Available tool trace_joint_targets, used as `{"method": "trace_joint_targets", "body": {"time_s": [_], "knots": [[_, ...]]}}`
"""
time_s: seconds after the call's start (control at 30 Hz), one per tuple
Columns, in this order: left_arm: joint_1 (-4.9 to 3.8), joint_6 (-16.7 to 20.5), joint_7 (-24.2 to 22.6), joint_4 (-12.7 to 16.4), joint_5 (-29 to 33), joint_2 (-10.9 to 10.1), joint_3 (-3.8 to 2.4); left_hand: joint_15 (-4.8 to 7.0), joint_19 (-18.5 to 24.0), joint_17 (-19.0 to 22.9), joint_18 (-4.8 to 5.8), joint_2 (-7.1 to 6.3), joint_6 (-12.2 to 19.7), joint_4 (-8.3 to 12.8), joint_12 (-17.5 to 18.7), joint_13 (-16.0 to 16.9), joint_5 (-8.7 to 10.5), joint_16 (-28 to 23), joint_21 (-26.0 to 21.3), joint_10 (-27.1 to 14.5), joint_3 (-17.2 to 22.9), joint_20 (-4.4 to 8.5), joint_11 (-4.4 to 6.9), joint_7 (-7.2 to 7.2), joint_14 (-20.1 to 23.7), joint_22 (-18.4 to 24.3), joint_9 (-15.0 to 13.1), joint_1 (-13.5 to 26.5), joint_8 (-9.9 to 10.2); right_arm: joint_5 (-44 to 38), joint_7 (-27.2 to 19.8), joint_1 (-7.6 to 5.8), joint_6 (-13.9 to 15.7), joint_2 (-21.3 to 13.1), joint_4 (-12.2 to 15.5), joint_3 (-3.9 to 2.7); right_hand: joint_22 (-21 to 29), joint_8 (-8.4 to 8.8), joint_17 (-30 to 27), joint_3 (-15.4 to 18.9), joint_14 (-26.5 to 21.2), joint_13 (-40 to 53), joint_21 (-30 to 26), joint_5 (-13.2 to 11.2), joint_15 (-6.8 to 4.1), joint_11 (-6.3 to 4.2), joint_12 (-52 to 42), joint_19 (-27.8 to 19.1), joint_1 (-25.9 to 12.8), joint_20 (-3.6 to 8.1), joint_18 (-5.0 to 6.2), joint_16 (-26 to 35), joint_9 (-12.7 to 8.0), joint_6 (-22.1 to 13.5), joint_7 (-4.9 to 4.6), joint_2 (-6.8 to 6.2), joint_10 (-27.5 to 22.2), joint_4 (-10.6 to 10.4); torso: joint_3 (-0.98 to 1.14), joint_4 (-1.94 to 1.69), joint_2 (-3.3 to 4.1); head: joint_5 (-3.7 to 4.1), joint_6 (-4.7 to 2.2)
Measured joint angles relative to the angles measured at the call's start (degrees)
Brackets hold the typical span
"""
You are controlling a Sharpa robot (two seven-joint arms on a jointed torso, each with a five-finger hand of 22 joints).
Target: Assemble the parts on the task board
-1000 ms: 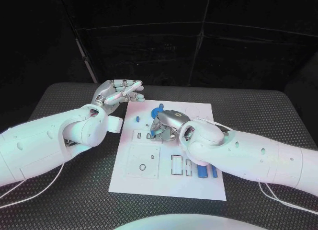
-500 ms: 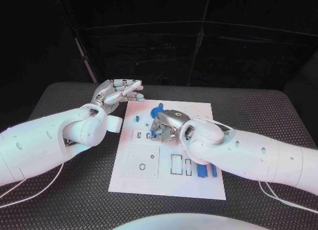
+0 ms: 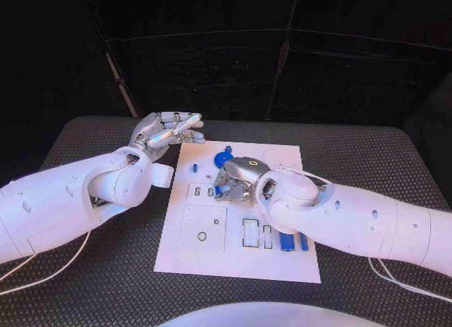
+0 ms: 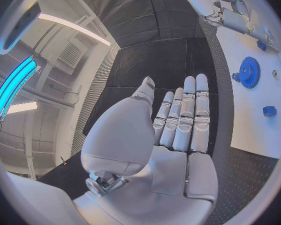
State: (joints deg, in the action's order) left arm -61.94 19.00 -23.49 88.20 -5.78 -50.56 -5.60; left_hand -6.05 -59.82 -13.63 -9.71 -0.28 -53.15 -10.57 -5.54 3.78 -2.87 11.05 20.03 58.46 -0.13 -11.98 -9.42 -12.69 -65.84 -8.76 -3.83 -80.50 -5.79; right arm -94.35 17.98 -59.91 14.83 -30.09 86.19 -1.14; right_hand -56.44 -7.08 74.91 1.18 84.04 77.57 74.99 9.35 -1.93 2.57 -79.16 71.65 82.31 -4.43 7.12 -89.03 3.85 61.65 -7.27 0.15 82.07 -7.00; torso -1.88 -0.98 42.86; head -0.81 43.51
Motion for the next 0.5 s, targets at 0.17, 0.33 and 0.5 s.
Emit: {"method": "trace_joint_targets", "body": {"time_s": [0.17,0.33,0.5], "knots": [[0.0,0.0,0.0,0.0,0.0,0.0,0.0,0.0,0.0,-0.1,0.0,0.0,0.0,0.2,0.0,0.0,0.0,0.0,0.0,0.0,-0.2,0.0,0.0,0.0,0.0,0.0,0.0,0.0,0.0,-0.4,0.2,0.01,-0.1,0.0,0.0,-0.04,0.2,0.48,0.0,0.3,0.0,-2.5,-0.2,0.0,0.37,0.2,0.1,-0.2,-0.7,-0.21,0.0,0.0,-0.1,-0.8,-0.37,-0.67,-0.2,-0.3,-0.01,0.0,0.0,0.03,0.08],[0.0,0.0,0.0,0.0,0.0,0.0,0.0,0.0,0.0,-0.1,0.0,0.0,0.0,0.2,0.0,0.0,0.0,0.0,0.0,0.0,-0.2,0.0,0.0,0.0,0.0,0.0,0.0,0.0,0.0,-0.7,0.4,0.01,-0.1,0.1,0.1,-0.03,0.3,0.64,0.0,0.5,0.0,-2.7,-0.3,0.0,0.41,0.41,0.5,-0.4,-1.0,-0.4,0.0,0.0,0.0,-1.2,-0.43,-0.97,-0.4,-0.5,-0.01,0.0,0.0,0.04,0.15],[0.0,0.0,0.1,0.0,0.0,-0.1,0.0,0.0,0.0,0.0,0.0,0.0,0.0,0.2,0.0,0.0,0.0,0.0,0.0,0.0,-0.2,0.0,0.0,0.0,0.0,0.0,0.0,0.0,0.0,-0.9,0.6,0.01,-0.1,0.1,0.1,-0.01,0.3,0.64,0.0,0.5,0.0,-2.7,-0.3,0.0,0.41,0.41,0.7,-0.4,-1.3,-0.4,0.0,0.2,0.0,-1.5,-0.61,-1.27,-0.4,-0.9,-0.01,-0.01,0.0,0.06,0.2]]}}
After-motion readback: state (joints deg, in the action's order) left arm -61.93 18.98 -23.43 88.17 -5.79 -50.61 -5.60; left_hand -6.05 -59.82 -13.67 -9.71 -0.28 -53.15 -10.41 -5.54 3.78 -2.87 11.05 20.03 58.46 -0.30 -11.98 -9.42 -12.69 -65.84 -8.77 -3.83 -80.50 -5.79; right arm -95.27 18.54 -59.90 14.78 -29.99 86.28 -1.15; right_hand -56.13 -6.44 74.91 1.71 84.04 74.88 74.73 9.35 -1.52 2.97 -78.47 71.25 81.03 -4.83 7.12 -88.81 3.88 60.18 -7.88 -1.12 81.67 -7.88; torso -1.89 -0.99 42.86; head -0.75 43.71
